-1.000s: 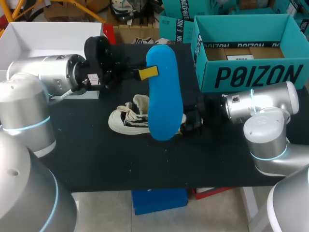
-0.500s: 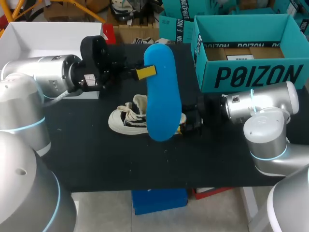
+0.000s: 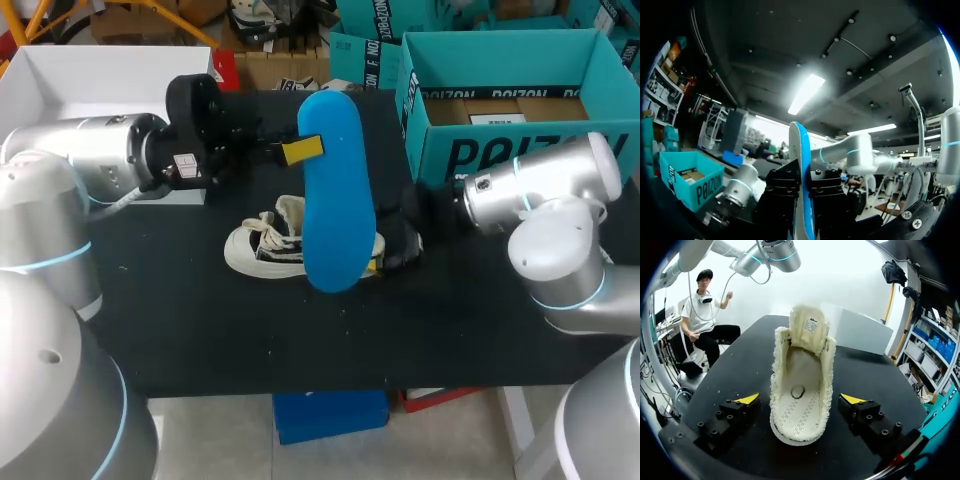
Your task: Take the shoe out of the shoebox, open the shoe tongue, remove and reinsert the insole, then place the shoe into the shoebox
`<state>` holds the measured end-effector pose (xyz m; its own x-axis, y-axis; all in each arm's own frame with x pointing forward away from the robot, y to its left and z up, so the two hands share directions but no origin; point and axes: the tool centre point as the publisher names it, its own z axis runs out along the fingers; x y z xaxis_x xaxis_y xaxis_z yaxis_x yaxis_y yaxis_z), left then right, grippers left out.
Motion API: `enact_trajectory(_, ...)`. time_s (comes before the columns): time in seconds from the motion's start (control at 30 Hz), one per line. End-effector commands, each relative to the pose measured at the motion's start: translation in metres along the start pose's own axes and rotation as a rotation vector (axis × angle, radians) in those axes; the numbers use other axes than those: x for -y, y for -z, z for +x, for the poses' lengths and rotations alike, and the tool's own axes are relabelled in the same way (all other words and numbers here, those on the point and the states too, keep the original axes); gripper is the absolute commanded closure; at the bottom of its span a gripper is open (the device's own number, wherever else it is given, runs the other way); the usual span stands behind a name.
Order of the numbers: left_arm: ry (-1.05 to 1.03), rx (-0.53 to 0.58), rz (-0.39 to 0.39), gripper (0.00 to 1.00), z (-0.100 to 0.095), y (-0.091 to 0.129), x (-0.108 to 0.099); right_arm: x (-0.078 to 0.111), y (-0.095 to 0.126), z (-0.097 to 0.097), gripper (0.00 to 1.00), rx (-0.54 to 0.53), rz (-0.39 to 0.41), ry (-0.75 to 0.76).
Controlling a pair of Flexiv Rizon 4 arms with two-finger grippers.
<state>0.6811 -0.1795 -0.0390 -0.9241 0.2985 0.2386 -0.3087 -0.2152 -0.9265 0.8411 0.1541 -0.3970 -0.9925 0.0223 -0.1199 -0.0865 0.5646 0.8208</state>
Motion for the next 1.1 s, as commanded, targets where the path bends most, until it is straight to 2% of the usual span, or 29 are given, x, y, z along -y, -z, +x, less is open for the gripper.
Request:
enact_trajectory(0.03,-0.002,0.003,0.002,1.0,0.0,-0.001,-0.001,-0.01,0.014,-0.004,0.0,-0.048,0.145,-0.004)
enact_trajectory(0.23,-0.002,0.003,0.002,1.0,0.0,-0.001,-0.001,-0.015,0.026,-0.006,0.0,-0.058,0.274,-0.014)
enact_trajectory(0.33,-0.002,0.003,0.002,1.0,0.0,-0.001,-0.001,-0.018,0.031,-0.007,0.0,-0.07,0.365,-0.005)
enact_trajectory(0.5,-0.002,0.003,0.002,1.0,0.0,-0.001,-0.001,-0.025,0.038,-0.011,0.0,-0.066,0.445,0.004)
enact_trajectory(0.87,-0.002,0.003,0.002,1.0,0.0,-0.001,-0.001,-0.038,0.047,-0.016,0.0,-0.082,0.537,0.03)
enact_trajectory(1.1,-0.002,0.003,0.002,1.0,0.0,-0.001,-0.001,-0.045,0.053,-0.017,0.0,-0.088,0.632,0.047)
